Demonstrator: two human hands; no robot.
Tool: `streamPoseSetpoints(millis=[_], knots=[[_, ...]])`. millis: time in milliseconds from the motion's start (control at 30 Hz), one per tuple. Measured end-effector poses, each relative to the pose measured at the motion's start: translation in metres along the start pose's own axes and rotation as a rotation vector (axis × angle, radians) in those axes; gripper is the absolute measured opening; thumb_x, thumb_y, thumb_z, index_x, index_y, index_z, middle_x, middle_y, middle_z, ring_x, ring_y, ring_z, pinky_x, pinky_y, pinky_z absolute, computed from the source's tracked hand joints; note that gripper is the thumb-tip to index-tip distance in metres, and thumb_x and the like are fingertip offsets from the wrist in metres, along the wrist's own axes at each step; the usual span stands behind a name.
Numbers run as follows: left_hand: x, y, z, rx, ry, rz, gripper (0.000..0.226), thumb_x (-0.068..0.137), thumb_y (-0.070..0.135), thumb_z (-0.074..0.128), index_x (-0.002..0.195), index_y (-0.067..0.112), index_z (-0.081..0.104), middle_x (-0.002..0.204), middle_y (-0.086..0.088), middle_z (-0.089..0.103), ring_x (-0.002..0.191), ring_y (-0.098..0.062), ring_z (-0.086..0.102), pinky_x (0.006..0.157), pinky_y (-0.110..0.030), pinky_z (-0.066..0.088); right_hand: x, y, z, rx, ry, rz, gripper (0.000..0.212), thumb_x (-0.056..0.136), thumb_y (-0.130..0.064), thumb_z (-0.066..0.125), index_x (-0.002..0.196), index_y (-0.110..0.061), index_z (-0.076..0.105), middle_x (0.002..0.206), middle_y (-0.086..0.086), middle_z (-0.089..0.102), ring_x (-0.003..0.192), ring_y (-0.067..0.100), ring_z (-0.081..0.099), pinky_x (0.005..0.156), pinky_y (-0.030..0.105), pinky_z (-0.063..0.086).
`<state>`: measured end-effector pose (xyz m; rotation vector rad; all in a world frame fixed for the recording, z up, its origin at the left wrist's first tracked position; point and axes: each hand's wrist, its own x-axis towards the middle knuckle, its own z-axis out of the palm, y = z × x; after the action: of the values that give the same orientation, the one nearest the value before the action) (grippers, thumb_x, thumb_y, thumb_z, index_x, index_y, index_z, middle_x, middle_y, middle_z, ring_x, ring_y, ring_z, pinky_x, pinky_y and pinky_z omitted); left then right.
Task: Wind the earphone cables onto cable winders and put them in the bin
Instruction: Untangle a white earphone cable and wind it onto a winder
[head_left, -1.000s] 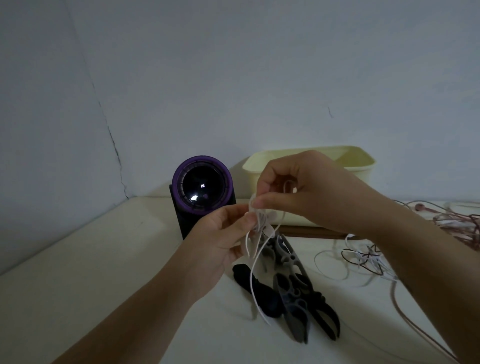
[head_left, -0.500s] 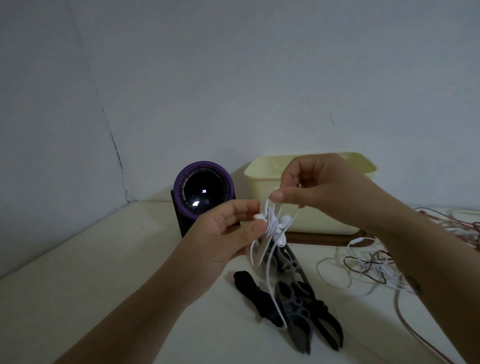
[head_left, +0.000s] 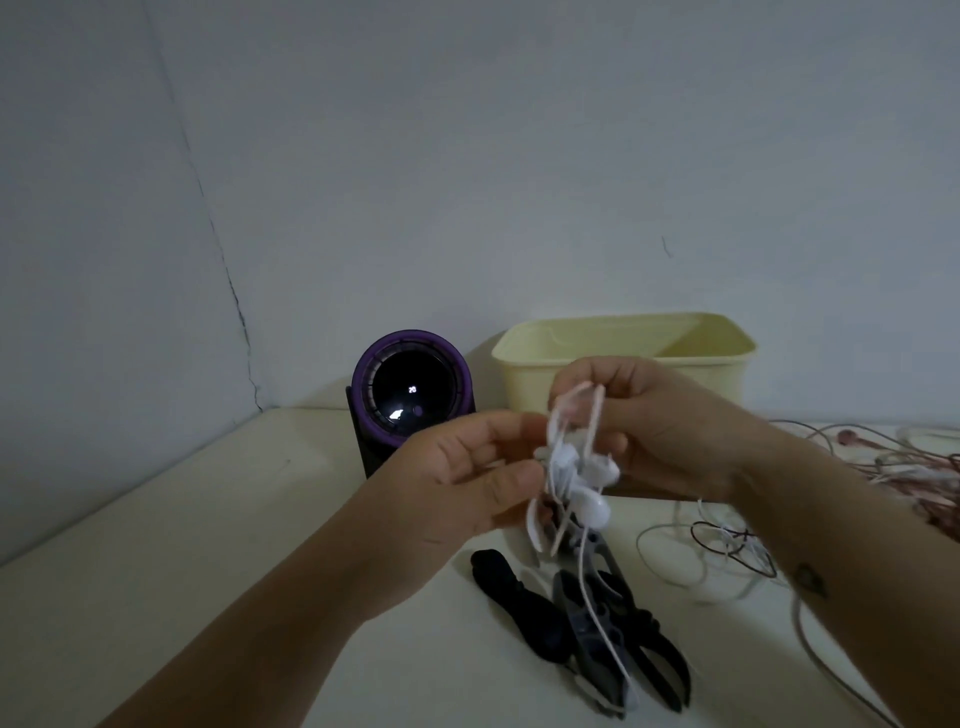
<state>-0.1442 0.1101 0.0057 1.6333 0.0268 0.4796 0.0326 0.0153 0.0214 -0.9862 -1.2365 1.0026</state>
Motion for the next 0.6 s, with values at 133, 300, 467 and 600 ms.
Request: streamPoseSetpoints(millis=[133, 300, 467, 600], knots=[[0.004, 0.002, 0.000, -0.172, 0.209, 0.039, 0.023, 0.085, 0.011, 0.064, 0.108, 0.009, 0.066, 0.109, -0.011, 0.072, 0.096, -0.024, 0.070, 0.076, -0.031, 0.058, 0.008, 0.014, 0.012, -0.135, 0.128, 0.022, 0.009, 0.080, -0.021, 0.070, 0.081, -0.013, 0.073, 0.082, 0.021, 0.054, 0.083, 0.030, 0.040, 0.075, 0.041, 0.042], [0.007, 0.007, -0.005, -0.277, 0.318, 0.069, 0.034, 0.079, 0.014, 0.053, 0.110, 0.010, 0.066, 0.109, -0.008, 0.073, 0.098, -0.020, 0.070, 0.075, -0.027, 0.058, 0.006, 0.015, 0.019, -0.602, 0.246, -0.002, 0.018, 0.092, -0.023, 0.060, 0.089, -0.009, 0.071, 0.069, 0.015, 0.059, 0.055, 0.016, 0.052, 0.060, 0.028, 0.047], [0.009, 0.005, -0.017, -0.483, 0.418, 0.027, 0.037, 0.078, 0.014, 0.054, 0.112, 0.008, 0.068, 0.111, -0.011, 0.072, 0.098, -0.017, 0.070, 0.075, -0.030, 0.059, 0.007, 0.016, 0.039, -1.063, 0.130, -0.032, 0.027, 0.098, -0.029, 0.049, 0.078, -0.017, 0.062, 0.058, -0.009, 0.050, 0.050, 0.001, 0.045, 0.053, 0.014, 0.036], [0.011, 0.002, -0.021, -0.590, 0.474, -0.029, 0.034, 0.076, 0.012, 0.056, 0.106, 0.005, 0.071, 0.112, -0.009, 0.071, 0.103, -0.018, 0.067, 0.076, -0.032, 0.060, 0.002, 0.012, 0.042, -1.181, 0.035, -0.022, 0.040, 0.094, -0.030, 0.055, 0.055, -0.031, 0.045, 0.050, -0.008, 0.043, 0.048, 0.006, 0.041, 0.052, 0.018, 0.031]])
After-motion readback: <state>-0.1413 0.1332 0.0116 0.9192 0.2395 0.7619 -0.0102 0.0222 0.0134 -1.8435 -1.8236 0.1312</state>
